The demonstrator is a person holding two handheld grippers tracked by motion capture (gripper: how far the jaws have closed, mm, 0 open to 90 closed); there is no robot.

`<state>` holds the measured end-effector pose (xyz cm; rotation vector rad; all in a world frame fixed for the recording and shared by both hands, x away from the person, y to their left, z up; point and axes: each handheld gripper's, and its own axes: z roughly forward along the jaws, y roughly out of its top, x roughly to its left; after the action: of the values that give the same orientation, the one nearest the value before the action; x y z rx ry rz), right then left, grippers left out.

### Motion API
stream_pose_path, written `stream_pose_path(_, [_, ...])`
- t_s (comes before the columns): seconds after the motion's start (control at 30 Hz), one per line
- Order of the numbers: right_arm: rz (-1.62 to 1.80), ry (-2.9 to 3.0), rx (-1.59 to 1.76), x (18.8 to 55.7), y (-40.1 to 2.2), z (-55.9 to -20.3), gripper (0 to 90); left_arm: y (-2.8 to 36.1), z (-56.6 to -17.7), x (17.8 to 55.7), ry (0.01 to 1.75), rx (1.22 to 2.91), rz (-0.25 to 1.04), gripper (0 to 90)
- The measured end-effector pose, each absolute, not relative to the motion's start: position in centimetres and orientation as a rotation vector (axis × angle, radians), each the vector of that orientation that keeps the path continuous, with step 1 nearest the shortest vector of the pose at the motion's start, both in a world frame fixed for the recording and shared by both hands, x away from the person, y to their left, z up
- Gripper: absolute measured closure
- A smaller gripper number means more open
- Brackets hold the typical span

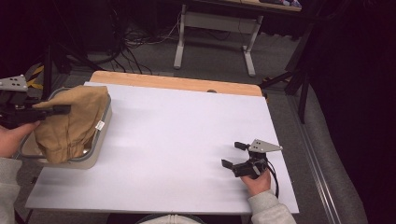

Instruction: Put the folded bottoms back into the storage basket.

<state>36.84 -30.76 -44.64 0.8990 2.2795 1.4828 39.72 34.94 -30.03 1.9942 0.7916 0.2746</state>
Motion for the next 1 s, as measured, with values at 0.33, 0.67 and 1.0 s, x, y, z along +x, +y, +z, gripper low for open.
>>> stream_pose_path(0.33, [1.473, 2.281, 0.888, 36.8, -30.7, -44.7, 2.0, 35.7, -32.5, 41.3, 0.836, 1.992, 0.231, 76.8])
stream_pose_path(0.67, [1.469, 2.283, 0.876, 36.7, -30.6, -44.7, 2.0, 36.4, -34.9, 42.8, 0.89, 1.994, 0.168, 76.3])
stream_pose_path(1.0, [1.476, 2.283, 0.877, 36.8, -30.6, -44.7, 2.1, 36.3, -36.5, 43.7, 0.927, 2.028, 0.174, 73.8])
